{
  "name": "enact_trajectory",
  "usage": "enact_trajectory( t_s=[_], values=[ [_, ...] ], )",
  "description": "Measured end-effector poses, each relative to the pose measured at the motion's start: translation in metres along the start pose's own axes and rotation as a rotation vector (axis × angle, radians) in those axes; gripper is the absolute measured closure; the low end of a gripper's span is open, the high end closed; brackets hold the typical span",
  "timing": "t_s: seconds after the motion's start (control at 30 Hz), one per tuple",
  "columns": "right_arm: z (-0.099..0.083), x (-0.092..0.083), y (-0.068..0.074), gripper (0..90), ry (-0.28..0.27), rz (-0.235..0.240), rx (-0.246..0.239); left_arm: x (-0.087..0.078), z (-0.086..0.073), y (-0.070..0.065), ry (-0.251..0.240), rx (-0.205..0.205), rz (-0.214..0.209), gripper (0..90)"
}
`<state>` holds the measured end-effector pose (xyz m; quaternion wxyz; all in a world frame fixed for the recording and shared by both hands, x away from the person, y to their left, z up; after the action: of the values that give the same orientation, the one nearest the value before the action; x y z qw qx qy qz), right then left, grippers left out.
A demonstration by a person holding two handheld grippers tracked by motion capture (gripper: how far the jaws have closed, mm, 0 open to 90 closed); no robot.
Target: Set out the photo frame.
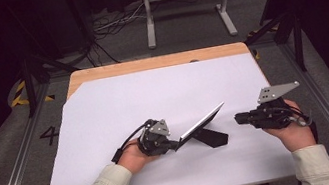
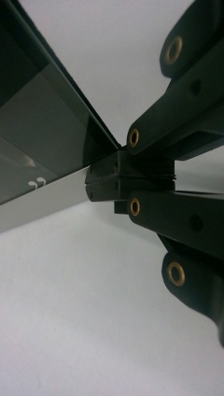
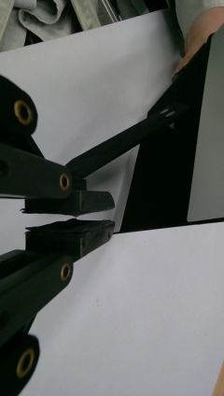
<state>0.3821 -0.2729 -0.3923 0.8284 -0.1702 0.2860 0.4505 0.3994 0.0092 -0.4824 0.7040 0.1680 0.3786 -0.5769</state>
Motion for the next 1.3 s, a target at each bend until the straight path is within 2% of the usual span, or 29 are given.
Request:
enact_trajectory(
  t_s=[0.37,0.5,0.67,0.87,1.3],
  values=[
    [0.0,-0.002,0.0,83.5,-0.001,-0.003,0.005,0.005,0.002,-0.016,0.038,0.047,-0.052,90.0],
    [0.0,-0.003,-0.001,83.6,-0.003,-0.003,0.007,0.007,0.004,-0.022,0.048,0.075,-0.07,90.0],
    [0.0,-0.004,-0.001,83.6,-0.003,-0.005,0.011,0.009,0.004,-0.03,0.061,0.084,-0.092,90.0],
    [0.0,-0.005,-0.001,83.6,-0.006,-0.005,0.012,0.013,0.007,-0.041,0.082,0.123,-0.117,90.0],
    [0.0,-0.007,-0.002,83.5,-0.008,-0.008,0.022,0.027,0.011,-0.062,0.113,0.164,-0.165,90.0]
  ],
)
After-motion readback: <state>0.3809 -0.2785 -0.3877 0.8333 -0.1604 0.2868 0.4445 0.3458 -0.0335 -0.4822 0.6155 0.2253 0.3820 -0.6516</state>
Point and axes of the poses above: each handheld gripper's, and its own axes: x roughly forward along the jaws, z roughly out of its top, y roughly to its left, the point moved 6 cm from there along x, roughly forward along the jaws, and after that the axes turned 8 degrees about -x, right-handed, at the moved point
